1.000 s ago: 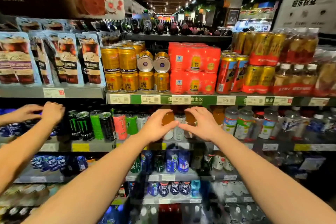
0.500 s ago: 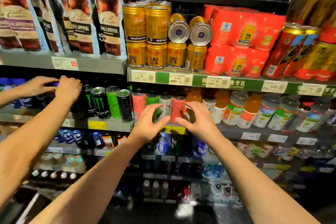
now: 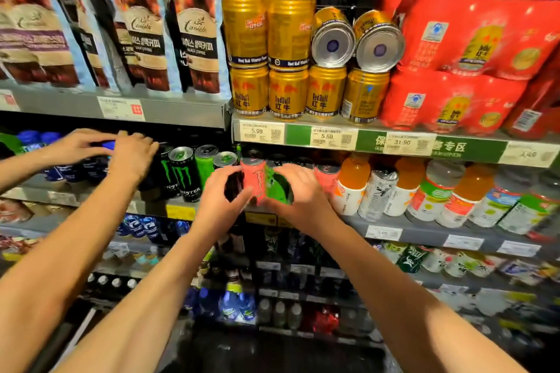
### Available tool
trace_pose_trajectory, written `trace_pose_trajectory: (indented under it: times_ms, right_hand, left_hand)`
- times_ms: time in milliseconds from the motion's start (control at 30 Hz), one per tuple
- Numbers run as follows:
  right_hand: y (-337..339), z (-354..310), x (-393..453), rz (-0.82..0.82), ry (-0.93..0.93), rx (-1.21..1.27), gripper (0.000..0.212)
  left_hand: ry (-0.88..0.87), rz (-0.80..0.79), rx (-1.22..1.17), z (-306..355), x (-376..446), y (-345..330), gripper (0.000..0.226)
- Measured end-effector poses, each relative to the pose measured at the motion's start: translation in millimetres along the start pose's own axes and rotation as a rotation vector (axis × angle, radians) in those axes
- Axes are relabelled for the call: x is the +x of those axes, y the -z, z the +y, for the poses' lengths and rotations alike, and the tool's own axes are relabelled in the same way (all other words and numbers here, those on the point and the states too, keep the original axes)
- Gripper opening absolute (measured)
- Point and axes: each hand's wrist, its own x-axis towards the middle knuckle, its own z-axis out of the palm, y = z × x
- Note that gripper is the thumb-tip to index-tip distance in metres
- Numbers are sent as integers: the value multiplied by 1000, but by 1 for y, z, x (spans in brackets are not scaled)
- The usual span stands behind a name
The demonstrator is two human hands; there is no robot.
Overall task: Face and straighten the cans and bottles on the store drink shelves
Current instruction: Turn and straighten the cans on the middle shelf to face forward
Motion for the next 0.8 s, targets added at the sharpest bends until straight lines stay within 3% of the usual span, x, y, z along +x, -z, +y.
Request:
trace_pose_trajectory:
  times_ms: [267,600,800]
  right_hand:
    - [-34,-29,46,-117,-54,-13,71]
    - [-62,-49,81,-312,-9,-302,59]
    - [-66,-51,83,-281,5,-298,47]
  left_hand:
    - [-86,172,147,-28,25,25,39]
    - [-43,78,341,-48,42,29,55]
    - [-57,78,332,-50,48,32,59]
